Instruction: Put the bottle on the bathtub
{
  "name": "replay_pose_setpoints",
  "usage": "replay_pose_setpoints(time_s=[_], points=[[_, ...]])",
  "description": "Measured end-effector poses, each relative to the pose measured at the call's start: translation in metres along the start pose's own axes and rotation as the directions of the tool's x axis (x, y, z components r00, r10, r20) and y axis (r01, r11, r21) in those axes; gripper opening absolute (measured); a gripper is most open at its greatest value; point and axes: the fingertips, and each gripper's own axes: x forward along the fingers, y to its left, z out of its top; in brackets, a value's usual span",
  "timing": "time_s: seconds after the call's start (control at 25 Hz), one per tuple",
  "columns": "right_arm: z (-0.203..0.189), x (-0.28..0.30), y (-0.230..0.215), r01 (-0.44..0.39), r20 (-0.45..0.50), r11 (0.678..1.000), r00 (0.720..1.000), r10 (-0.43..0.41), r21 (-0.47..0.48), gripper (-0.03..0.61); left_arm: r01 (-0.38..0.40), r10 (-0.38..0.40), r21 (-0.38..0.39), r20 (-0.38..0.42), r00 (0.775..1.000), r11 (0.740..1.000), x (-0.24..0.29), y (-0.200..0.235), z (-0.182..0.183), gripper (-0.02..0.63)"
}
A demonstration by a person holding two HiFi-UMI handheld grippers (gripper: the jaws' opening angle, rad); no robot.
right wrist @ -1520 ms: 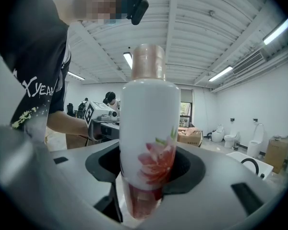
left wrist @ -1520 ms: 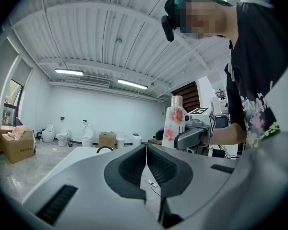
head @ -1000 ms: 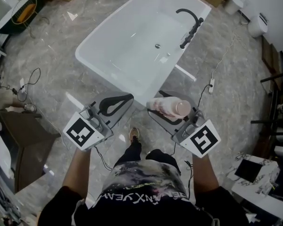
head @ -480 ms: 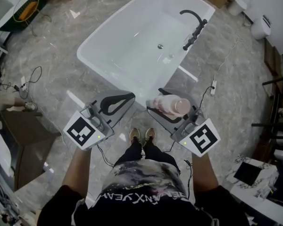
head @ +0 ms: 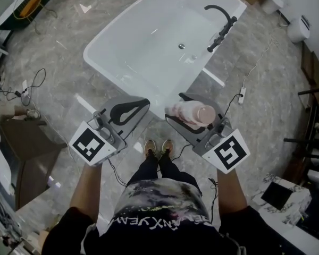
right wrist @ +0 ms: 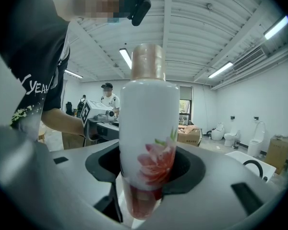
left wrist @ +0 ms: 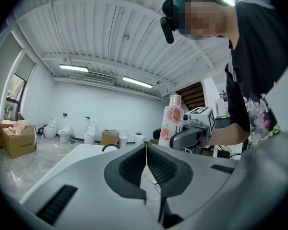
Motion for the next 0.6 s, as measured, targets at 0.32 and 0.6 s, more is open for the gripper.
replay_pose_setpoints(time_s=[0.32, 0.6], points=[[-0.029, 0.002, -0.022, -0.01, 0.006, 1.0, 1.0, 0.01, 0.017, 0.229, -0.021, 0.021, -0.005, -0.013, 1.0, 1.0, 0.02, 0.01, -0.022, 0.023], [-0.067, 0.009, -0.034, -0.025, -0.002, 0.999, 1.0, 0.025, 0.037, 0.229, -0.036, 0.036, -0.001, -0.024, 0.999, 0.999, 0.035, 0.016, -0.052, 0.023]])
